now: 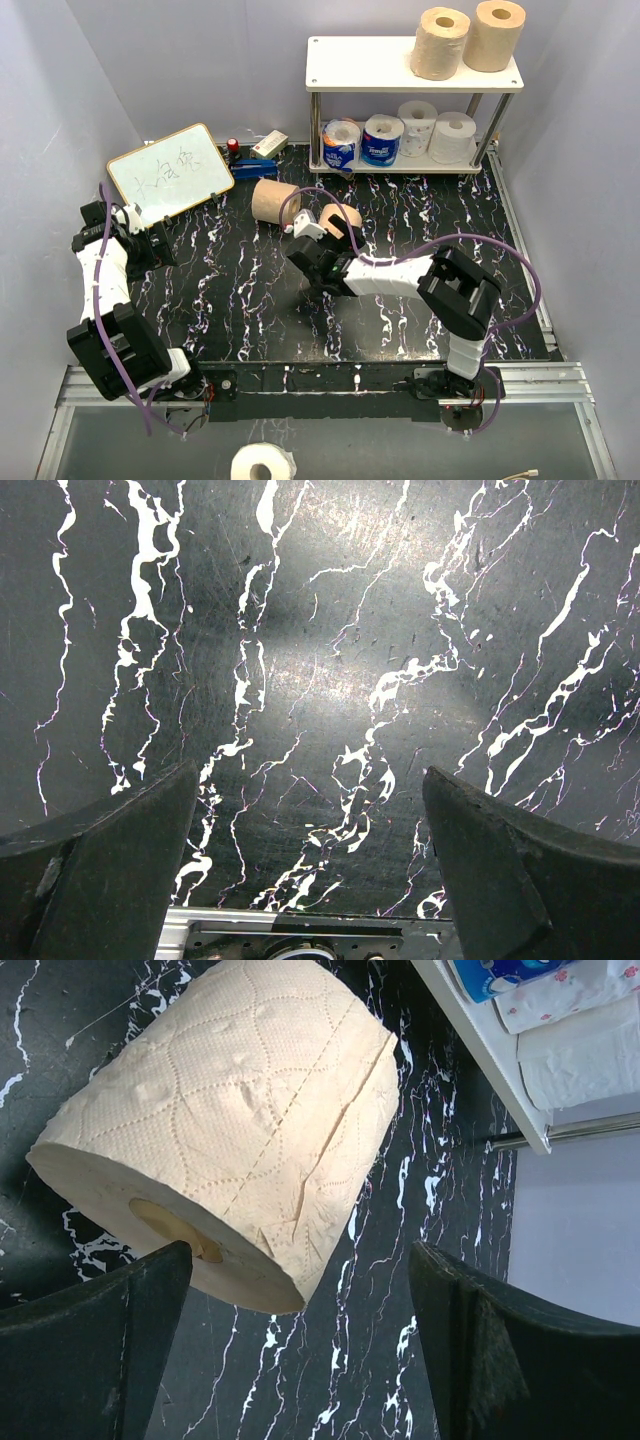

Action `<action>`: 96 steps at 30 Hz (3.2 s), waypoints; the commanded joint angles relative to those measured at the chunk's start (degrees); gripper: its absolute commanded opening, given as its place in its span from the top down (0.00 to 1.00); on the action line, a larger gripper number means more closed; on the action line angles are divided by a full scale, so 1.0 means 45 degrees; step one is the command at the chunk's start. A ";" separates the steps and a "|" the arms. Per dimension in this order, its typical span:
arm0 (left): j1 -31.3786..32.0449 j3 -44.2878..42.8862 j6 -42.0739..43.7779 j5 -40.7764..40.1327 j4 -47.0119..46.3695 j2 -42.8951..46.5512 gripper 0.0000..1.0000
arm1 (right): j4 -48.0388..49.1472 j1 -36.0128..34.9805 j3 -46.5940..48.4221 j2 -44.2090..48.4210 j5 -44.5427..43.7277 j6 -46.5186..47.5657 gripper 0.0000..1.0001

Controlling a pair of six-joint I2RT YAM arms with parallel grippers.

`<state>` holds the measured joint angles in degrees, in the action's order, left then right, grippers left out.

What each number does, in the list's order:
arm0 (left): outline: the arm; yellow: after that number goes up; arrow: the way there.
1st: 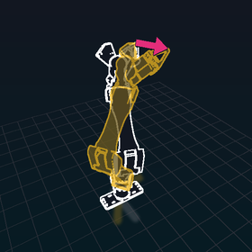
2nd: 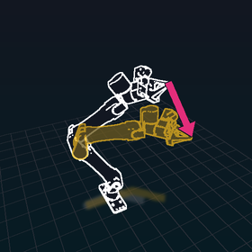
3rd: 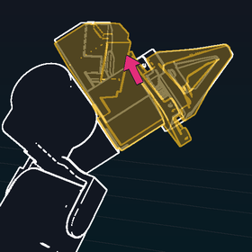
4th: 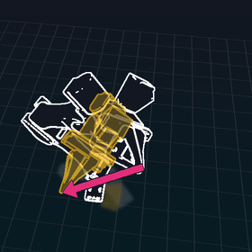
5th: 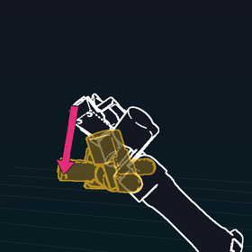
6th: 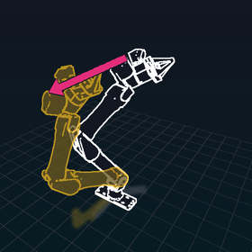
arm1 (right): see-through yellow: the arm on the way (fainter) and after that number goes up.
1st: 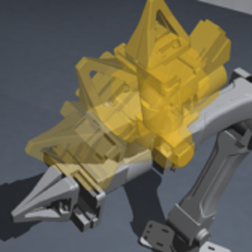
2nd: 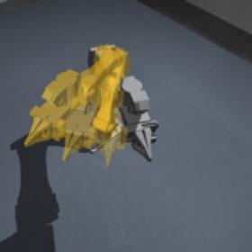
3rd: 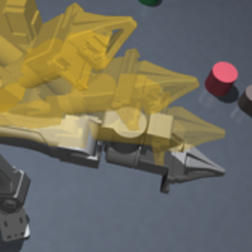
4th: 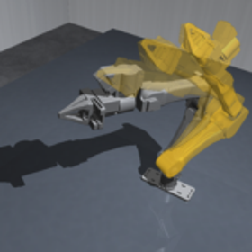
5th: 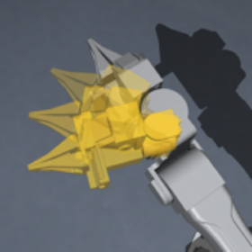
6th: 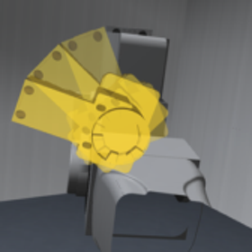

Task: Place and organize the paper towels onto the shelf

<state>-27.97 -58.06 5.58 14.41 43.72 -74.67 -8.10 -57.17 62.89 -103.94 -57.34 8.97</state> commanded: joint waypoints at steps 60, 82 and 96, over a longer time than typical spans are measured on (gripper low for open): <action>-0.0052 0.0035 0.0155 0.0234 0.0127 0.0186 0.07 | -0.2977 0.3321 0.5442 0.5388 0.6235 -1.1761 1.00; -0.0055 0.0032 0.0164 0.0256 0.0134 0.0205 0.07 | -0.2460 0.5627 0.8208 0.4738 0.7940 -1.7193 1.00; -0.0055 0.0039 0.0144 0.0195 0.0117 0.0113 0.07 | -0.3253 0.8381 1.2184 0.1651 1.0172 -2.2406 1.00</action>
<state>-27.97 -58.06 5.58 14.44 43.72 -74.70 -24.82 -19.49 111.66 -93.93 -15.42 -85.80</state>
